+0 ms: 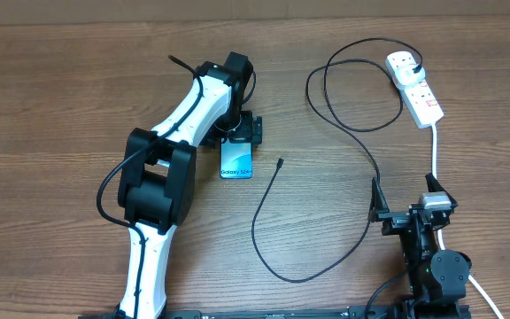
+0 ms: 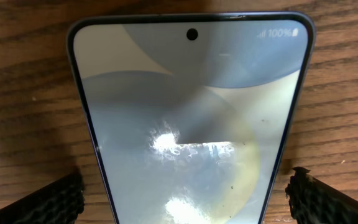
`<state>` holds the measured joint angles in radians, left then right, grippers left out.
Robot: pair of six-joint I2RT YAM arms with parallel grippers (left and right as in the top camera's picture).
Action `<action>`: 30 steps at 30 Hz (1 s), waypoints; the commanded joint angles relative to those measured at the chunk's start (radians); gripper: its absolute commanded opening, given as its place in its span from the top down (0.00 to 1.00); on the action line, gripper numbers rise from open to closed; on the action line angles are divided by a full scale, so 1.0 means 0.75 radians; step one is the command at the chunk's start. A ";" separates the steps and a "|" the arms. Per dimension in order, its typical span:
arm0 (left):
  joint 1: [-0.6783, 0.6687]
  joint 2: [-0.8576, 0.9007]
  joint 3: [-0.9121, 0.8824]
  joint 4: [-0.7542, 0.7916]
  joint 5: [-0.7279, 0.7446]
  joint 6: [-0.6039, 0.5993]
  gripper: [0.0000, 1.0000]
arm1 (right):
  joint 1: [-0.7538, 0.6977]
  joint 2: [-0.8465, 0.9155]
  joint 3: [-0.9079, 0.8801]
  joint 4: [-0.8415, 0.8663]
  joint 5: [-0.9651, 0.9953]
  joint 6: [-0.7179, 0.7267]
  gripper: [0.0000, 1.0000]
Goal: Plug charger to phone and switch on socket
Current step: 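Lower the left gripper and close it on the phone's bottom edge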
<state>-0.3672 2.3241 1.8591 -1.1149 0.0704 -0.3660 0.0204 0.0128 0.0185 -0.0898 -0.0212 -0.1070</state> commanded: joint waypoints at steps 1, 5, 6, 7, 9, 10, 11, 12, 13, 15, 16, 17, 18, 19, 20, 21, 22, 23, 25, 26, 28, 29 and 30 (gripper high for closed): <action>-0.024 0.014 -0.016 0.001 -0.028 -0.024 0.00 | -0.004 -0.013 -0.014 0.007 0.002 0.007 0.00; -0.038 0.014 -0.016 -0.020 -0.142 -0.091 0.00 | -0.004 -0.013 -0.014 0.007 0.003 0.007 0.00; -0.039 0.014 -0.016 -0.022 -0.142 -0.091 0.00 | -0.004 -0.013 -0.014 0.007 0.003 0.007 0.00; -0.039 0.014 -0.016 -0.022 -0.138 -0.091 0.00 | -0.004 -0.013 -0.014 0.007 0.003 0.007 0.00; -0.039 0.014 -0.016 -0.024 -0.138 -0.091 0.00 | -0.004 -0.013 -0.014 0.007 0.003 0.007 0.00; -0.039 0.014 -0.016 -0.024 -0.138 -0.091 0.00 | -0.004 -0.013 -0.014 0.007 0.003 0.007 0.00; -0.040 0.014 -0.016 -0.026 -0.137 -0.093 0.00 | -0.004 -0.013 -0.014 0.007 0.003 0.007 0.00; -0.043 0.014 -0.016 -0.032 -0.139 -0.103 0.00 | -0.004 -0.013 -0.014 0.007 0.003 0.007 0.00; -0.045 0.014 -0.016 -0.034 -0.139 -0.106 0.00 | -0.004 -0.013 -0.014 0.007 0.003 0.007 0.00; -0.051 0.014 -0.016 -0.038 -0.138 -0.113 0.00 | -0.004 -0.013 -0.014 0.007 0.003 0.007 0.00; -0.053 0.014 -0.016 -0.038 -0.138 -0.112 0.00 | -0.004 -0.013 -0.014 0.007 0.002 0.007 0.00; -0.055 0.014 -0.016 -0.036 -0.138 -0.112 0.00 | -0.004 -0.013 -0.014 0.007 0.002 0.007 0.00; -0.057 0.014 -0.018 -0.032 -0.138 -0.112 0.00 | -0.004 -0.013 -0.014 0.007 0.002 0.007 0.00; -0.058 0.014 -0.020 -0.027 -0.138 -0.112 0.00 | -0.004 -0.013 -0.014 0.007 0.003 0.007 0.00; -0.058 0.014 -0.023 -0.022 -0.138 -0.112 0.00 | -0.004 -0.013 -0.014 0.007 0.002 0.007 0.00; -0.058 0.014 -0.028 -0.019 -0.137 -0.113 0.00 | -0.004 -0.013 -0.014 0.007 0.003 0.007 0.00; -0.058 0.014 -0.034 -0.015 -0.138 -0.117 0.00 | -0.004 -0.013 -0.014 0.007 0.002 0.007 0.00; -0.058 0.014 -0.040 -0.007 -0.138 -0.117 0.00 | -0.004 -0.013 -0.014 0.007 0.002 0.007 0.00; -0.058 0.014 -0.052 0.010 -0.138 -0.117 0.00 | -0.004 -0.013 -0.014 0.007 0.003 0.007 0.00; -0.058 0.014 -0.055 0.015 -0.138 -0.116 0.00 | -0.004 -0.013 -0.014 0.007 0.003 0.007 0.00; -0.058 0.014 -0.058 0.016 -0.137 -0.117 0.00 | -0.004 -0.013 -0.014 0.007 0.003 0.007 0.00; -0.058 0.014 -0.058 0.014 -0.131 -0.116 0.00 | -0.004 -0.013 -0.014 0.007 0.003 0.007 0.00; -0.058 0.014 -0.058 0.007 -0.127 -0.116 0.00 | -0.004 -0.013 -0.014 0.007 0.003 0.007 0.00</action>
<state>-0.4000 2.3207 1.8462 -1.1206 -0.0074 -0.4351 0.0204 0.0128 0.0185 -0.0898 -0.0216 -0.1070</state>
